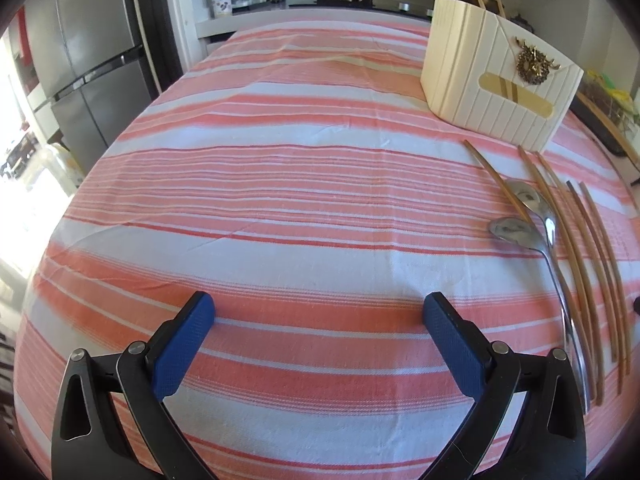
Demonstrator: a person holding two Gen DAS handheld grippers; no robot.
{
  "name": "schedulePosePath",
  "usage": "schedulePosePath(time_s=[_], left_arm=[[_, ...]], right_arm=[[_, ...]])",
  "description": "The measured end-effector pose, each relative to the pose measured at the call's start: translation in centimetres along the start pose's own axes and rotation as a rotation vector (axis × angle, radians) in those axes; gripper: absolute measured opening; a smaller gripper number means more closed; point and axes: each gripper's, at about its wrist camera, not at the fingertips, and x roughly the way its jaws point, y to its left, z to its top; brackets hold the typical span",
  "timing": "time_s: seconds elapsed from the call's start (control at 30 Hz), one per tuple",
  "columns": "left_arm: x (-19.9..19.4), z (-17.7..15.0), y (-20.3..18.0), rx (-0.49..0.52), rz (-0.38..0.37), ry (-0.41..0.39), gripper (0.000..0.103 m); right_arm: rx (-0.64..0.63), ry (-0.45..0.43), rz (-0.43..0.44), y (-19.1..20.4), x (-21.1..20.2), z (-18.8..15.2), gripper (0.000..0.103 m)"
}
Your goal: Organize utensils
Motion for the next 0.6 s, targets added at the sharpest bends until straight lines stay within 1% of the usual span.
schedulePosePath(time_s=[0.6], left_arm=[[-0.11,0.01,0.16,0.007,-0.003,-0.005,0.102]], right_arm=[[0.0,0.0,0.0,0.01,0.02,-0.01,0.068]])
